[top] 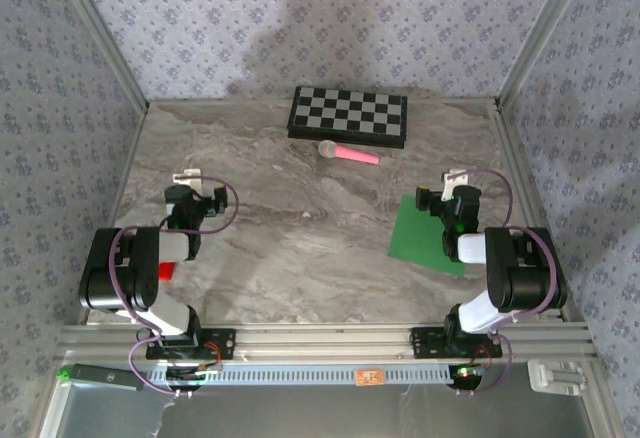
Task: Fold a paper plane with a square sheet of paper (pick it up from the middle)
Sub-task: Move the square sheet of paper to the center of the table.
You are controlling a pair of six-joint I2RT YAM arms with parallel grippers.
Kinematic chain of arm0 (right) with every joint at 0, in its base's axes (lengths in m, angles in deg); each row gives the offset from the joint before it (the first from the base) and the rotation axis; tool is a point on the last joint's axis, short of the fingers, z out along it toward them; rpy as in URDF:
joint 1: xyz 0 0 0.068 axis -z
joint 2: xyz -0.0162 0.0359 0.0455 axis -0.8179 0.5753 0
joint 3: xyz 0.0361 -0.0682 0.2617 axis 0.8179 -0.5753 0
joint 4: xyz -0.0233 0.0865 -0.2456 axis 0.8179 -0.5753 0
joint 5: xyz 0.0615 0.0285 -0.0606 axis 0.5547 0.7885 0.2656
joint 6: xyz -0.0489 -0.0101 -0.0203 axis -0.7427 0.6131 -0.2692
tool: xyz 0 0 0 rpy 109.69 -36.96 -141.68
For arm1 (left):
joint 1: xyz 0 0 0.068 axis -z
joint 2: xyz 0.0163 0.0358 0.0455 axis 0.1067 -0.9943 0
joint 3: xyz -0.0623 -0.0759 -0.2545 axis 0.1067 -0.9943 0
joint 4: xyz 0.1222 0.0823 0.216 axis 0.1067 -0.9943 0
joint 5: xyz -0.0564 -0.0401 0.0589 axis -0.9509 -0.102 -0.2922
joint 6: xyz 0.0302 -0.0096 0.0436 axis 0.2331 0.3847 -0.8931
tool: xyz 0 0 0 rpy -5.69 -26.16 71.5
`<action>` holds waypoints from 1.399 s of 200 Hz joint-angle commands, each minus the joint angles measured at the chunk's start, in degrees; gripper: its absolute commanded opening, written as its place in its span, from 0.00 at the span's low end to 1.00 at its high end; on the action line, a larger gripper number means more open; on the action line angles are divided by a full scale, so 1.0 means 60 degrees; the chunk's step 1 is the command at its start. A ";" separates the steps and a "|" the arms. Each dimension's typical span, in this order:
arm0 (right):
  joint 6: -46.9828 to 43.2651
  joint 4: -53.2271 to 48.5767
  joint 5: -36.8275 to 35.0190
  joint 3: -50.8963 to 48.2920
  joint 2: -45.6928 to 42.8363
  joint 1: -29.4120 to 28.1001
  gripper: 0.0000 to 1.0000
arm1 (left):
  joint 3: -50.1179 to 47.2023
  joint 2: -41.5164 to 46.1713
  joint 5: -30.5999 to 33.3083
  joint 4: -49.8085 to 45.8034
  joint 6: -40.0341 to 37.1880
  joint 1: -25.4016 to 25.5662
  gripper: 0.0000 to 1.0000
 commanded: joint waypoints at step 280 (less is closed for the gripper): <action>0.5476 -1.1008 0.0125 0.6148 -0.1274 -0.0189 1.00 | 0.4333 0.2948 -0.1838 -0.7968 0.4322 -0.0017 1.00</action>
